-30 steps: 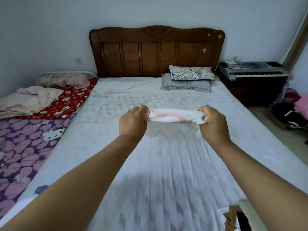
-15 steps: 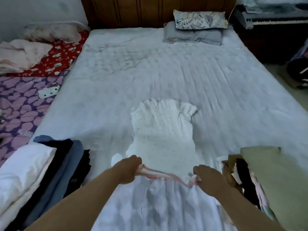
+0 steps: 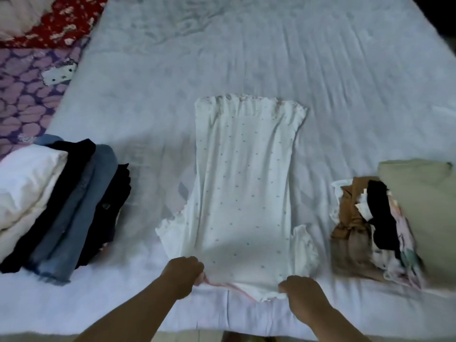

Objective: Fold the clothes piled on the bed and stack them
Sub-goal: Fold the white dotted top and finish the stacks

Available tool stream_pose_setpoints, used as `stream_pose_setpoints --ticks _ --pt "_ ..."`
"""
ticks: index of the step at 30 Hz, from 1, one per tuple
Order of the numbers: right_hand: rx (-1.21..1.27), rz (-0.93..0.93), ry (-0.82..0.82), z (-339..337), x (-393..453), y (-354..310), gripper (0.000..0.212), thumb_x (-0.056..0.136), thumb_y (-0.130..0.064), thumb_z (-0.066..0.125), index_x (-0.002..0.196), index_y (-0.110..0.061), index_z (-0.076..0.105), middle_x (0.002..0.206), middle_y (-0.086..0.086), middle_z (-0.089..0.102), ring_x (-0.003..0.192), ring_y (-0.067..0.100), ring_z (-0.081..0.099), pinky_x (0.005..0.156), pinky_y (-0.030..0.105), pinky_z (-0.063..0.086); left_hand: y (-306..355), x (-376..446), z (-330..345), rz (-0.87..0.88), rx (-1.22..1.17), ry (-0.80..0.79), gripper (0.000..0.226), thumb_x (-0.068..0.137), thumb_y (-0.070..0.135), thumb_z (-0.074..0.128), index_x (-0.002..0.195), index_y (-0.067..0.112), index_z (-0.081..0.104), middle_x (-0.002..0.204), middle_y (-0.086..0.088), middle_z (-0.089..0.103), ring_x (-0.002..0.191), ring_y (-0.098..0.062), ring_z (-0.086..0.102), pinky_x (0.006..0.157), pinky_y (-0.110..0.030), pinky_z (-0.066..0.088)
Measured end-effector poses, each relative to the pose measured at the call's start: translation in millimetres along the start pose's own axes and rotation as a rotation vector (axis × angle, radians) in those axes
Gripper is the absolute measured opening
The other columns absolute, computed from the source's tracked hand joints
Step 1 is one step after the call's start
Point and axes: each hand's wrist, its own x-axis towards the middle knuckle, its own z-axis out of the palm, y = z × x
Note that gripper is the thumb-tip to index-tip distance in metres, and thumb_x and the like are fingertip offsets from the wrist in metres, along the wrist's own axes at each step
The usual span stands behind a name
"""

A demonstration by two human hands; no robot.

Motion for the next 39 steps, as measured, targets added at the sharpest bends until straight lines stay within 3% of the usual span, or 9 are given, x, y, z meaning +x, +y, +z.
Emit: stream_pose_setpoints --ticks 3,5,9,12,17,24,26,30,39 --pt "0.129 0.006 0.004 10 -2 0 0.035 0.094 -0.028 0.043 0.128 -0.025 0.05 0.127 -0.004 0.054 0.119 0.016 0.051 0.091 0.024 0.037 -1 -4 15 -0.022 -0.116 -0.072 0.062 0.08 0.05 0.065 0.134 0.028 0.045 0.145 0.011 0.034 0.126 -0.015 0.044 0.1 -0.028 0.037" --pt "0.238 0.078 0.149 10 0 6 0.031 0.094 -0.041 0.045 0.119 -0.024 0.054 0.117 -0.007 0.057 0.111 0.012 0.055 0.086 0.023 0.038 -7 -6 21 -0.107 -0.28 0.075 0.06 0.079 0.063 0.06 0.129 0.033 0.048 0.136 0.017 0.043 0.121 -0.007 0.046 0.096 -0.022 0.037" --pt "0.358 0.286 0.441 7 15 28 0.023 0.095 -0.031 0.051 0.11 -0.017 0.06 0.107 0.002 0.061 0.098 0.019 0.06 0.078 0.028 0.042 -31 2 21 -0.315 -0.465 0.461 0.029 0.089 0.043 0.058 0.114 0.027 0.061 0.121 0.009 0.056 0.112 -0.012 0.052 0.087 -0.027 0.042" --pt "0.369 0.408 0.562 6 35 45 0.022 0.084 -0.009 0.064 0.105 -0.001 0.064 0.098 0.018 0.063 0.093 0.037 0.059 0.075 0.039 0.048 -56 19 12 -0.447 -0.482 0.565 0.031 0.089 0.025 0.062 0.118 0.015 0.062 0.129 -0.004 0.054 0.122 -0.024 0.046 0.097 -0.034 0.038" --pt "0.367 0.553 0.554 12 65 60 0.031 0.072 -0.004 0.069 0.1 0.005 0.059 0.092 0.024 0.062 0.088 0.042 0.058 0.074 0.043 0.047 -81 63 -7 -0.544 -0.505 0.528 0.041 0.092 0.019 0.056 0.133 0.012 0.05 0.143 -0.008 0.043 0.132 -0.027 0.038 0.107 -0.037 0.028" --pt "0.822 0.68 0.504 15 96 69 0.065 0.064 -0.055 0.068 0.112 -0.013 0.055 0.105 0.013 0.062 0.101 0.036 0.057 0.087 0.048 0.047 -85 111 -12 -0.627 -0.611 0.503 0.049 0.081 0.04 0.065 0.116 0.009 0.054 0.118 -0.015 0.053 0.104 -0.036 0.054 0.087 -0.043 0.047" --pt "0.881 0.668 0.404 9 100 62 0.051 0.072 -0.046 0.073 0.11 -0.019 0.052 0.102 0.006 0.062 0.1 0.031 0.057 0.091 0.044 0.044 -82 116 -12 -0.626 -0.75 0.494 0.043 0.083 0.036 0.064 0.113 0.009 0.051 0.108 -0.008 0.056 0.096 -0.033 0.058 0.079 -0.037 0.046" --pt "0.927 0.707 0.483 10 94 63 0.026 0.084 -0.023 0.069 0.087 0.0 0.059 0.083 0.014 0.061 0.084 0.034 0.058 0.067 0.033 0.037 -89 110 -12 -0.61 -0.814 0.436 0.031 0.091 0.033 0.056 0.076 0.006 0.052 0.085 -0.015 0.06 0.077 -0.032 0.054 0.066 -0.033 0.039" --pt "0.896 0.875 0.692 14 48 78 0.028 0.089 -0.018 0.06 0.097 0.009 0.056 0.101 0.029 0.061 0.098 0.042 0.056 0.077 0.037 0.039 -133 51 8 -0.76 -0.818 0.592 0.033 0.096 0.025 0.051 0.103 -0.008 0.056 0.103 -0.032 0.057 0.096 -0.044 0.054 0.081 -0.039 0.036"
